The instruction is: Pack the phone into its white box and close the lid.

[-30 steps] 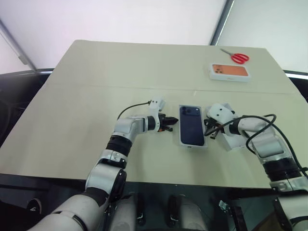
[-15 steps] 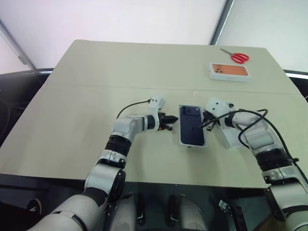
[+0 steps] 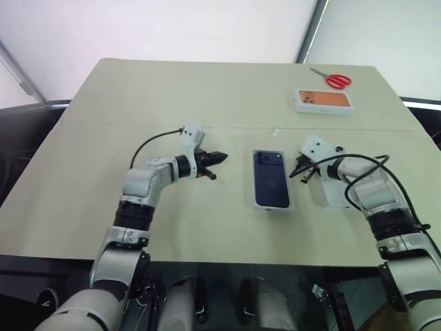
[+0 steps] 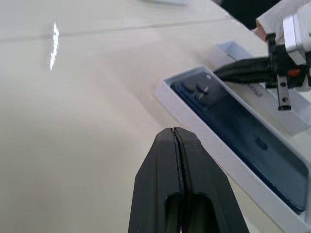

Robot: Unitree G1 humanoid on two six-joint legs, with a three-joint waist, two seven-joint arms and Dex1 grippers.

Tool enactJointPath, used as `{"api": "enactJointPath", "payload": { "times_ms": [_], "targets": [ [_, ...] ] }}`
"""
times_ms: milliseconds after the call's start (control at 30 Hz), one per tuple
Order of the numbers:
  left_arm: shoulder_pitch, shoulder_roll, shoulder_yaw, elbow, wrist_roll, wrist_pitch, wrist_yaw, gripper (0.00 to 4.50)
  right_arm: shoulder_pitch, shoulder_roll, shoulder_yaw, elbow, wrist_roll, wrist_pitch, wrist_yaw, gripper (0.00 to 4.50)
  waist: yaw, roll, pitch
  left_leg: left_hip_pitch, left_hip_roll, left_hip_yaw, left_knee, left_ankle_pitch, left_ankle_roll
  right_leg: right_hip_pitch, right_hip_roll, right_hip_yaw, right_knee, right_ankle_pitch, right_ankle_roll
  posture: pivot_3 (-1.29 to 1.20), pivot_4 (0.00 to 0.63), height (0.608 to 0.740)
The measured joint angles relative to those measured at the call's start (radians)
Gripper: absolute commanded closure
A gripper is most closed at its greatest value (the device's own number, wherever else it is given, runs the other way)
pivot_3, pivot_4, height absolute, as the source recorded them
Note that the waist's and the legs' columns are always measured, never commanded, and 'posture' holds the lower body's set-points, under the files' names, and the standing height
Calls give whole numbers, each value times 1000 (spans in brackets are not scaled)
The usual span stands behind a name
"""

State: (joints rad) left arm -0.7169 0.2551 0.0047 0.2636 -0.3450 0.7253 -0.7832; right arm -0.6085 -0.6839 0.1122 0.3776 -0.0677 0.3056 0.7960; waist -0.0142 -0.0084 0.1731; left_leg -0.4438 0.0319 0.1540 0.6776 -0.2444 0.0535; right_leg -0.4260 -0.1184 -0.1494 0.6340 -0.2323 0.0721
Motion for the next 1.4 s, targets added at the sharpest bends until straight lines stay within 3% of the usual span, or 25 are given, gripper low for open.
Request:
{"api": "enactJointPath", "payload": {
  "times_ms": [33, 133, 200, 267, 300, 367, 400, 800, 1133, 1400],
  "targets": [
    [7, 19, 2, -4, -7, 0, -14, 3648, 12, -4, -16, -27, 33, 33, 29, 4500, 0, 1, 0, 0, 0, 0, 0, 0, 0, 0, 0, 0, 0, 0, 0, 0, 150, 738],
    [39, 100, 10, -43, -37, -5, -87, 2232, 36, -49, -73, -103, 132, 165, 111, 3642, 3, 2, 1, -1, 0, 0, 0, 0, 0, -1, 0, 0, 0, 0, 0, 0, 150, 738],
    [53, 143, 8, -60, -32, -57, -124, 1134, 40, -82, -111, -145, 169, 243, 124, 2569, 4, 2, 2, -1, 0, 0, 0, 0, 0, -1, -1, 0, 0, 0, 0, 0, 150, 738],
    [59, 172, -2, -65, -10, -138, -150, 309, 43, -104, -142, -200, 198, 312, 125, 1708, 4, 2, 2, -1, 0, 0, 0, -1, 0, -1, -2, 0, 0, 0, 0, 0, 150, 738],
    [63, 187, -10, -70, -7, -182, -177, 0, 49, -114, -154, -240, 213, 358, 124, 1098, 3, 3, 2, -1, 0, 0, 0, -1, 0, -1, -2, 0, 0, 0, 0, 0, 150, 738],
    [66, 205, -12, -72, -8, -236, -224, 0, 58, -127, -166, -299, 237, 435, 118, 196, 3, 3, 2, -1, 0, 0, 0, -1, 0, -1, -2, 0, 0, 0, 0, 0, 150, 738],
    [69, 213, -12, -72, -8, -269, -246, 0, 60, -130, -168, -324, 247, 483, 110, 61, 2, 3, 2, -1, 0, 0, 0, -1, 0, -1, -3, 0, 0, 0, -1, 0, 150, 738],
    [180, 291, -31, -115, -20, -451, -455, 0, 153, -162, -181, -515, 320, 954, -30, 61, 4, 3, 2, -2, 0, 0, 0, -2, 1, -3, -4, 0, 0, -1, -2, 0, 150, 738],
    [255, 249, -60, -202, -13, -515, -412, 0, 57, -145, -232, -532, 401, 1275, -129, 61, 3, 4, 2, -3, 0, 0, 0, -2, 2, -3, -4, 0, 0, 0, -1, 0, 150, 738],
    [267, 218, -66, -209, -12, -516, -332, 0, 15, -139, -225, -529, 466, 1302, -247, 61, 4, 4, 2, -3, -1, 0, 0, -3, 3, -4, -4, 0, -1, 0, -1, 0, 150, 738]
  ]
}}
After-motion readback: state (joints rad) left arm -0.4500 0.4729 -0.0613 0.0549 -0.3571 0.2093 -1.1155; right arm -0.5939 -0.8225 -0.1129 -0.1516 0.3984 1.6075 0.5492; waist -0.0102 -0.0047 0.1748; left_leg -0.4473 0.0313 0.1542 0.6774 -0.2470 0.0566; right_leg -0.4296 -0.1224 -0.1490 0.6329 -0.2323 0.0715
